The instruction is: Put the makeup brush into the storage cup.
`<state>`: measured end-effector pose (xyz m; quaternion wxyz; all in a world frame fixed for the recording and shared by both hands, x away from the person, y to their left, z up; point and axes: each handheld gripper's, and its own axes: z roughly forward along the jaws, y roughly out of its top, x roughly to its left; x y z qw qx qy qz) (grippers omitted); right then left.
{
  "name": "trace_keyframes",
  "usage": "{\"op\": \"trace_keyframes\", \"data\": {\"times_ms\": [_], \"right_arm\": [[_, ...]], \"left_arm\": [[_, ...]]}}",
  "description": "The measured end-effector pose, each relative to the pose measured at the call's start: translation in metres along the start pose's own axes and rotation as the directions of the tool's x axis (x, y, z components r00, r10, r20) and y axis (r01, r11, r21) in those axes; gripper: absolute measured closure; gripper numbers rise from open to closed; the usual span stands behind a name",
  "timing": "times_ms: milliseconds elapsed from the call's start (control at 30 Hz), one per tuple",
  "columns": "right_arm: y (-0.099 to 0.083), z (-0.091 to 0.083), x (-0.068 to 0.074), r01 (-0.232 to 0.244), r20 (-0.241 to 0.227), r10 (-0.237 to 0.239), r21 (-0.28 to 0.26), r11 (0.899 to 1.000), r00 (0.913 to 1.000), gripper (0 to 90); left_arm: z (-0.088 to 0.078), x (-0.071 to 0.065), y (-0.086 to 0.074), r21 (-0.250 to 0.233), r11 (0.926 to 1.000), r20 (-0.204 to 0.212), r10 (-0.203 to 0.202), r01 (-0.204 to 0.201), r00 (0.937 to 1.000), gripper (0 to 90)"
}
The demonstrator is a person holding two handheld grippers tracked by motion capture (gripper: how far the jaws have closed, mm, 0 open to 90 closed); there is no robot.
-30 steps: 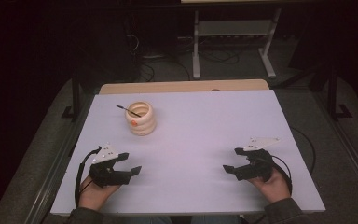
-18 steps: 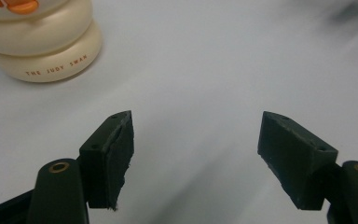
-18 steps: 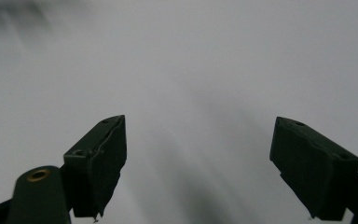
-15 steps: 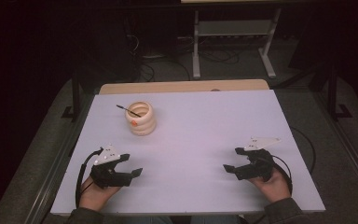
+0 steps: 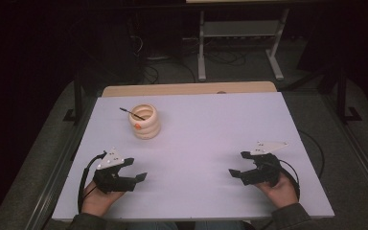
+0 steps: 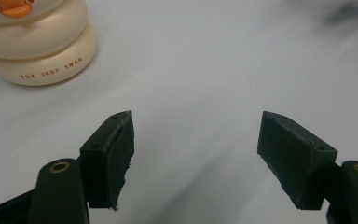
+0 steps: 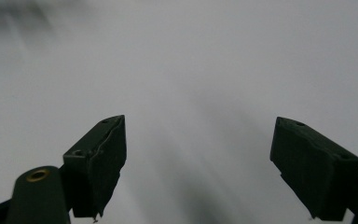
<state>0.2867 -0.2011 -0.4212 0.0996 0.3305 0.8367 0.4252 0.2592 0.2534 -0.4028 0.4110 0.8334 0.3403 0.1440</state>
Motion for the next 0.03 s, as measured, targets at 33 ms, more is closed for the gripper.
{"op": "trace_keyframes", "data": {"times_ms": [33], "right_arm": [[0.0,0.0,0.0001,0.001,0.0,-0.001,0.001,1.0,1.0,17.5]], "left_arm": [[0.0,0.0,0.0,0.0,1.0,0.0,0.0,0.0,1.0,26.8]]}}
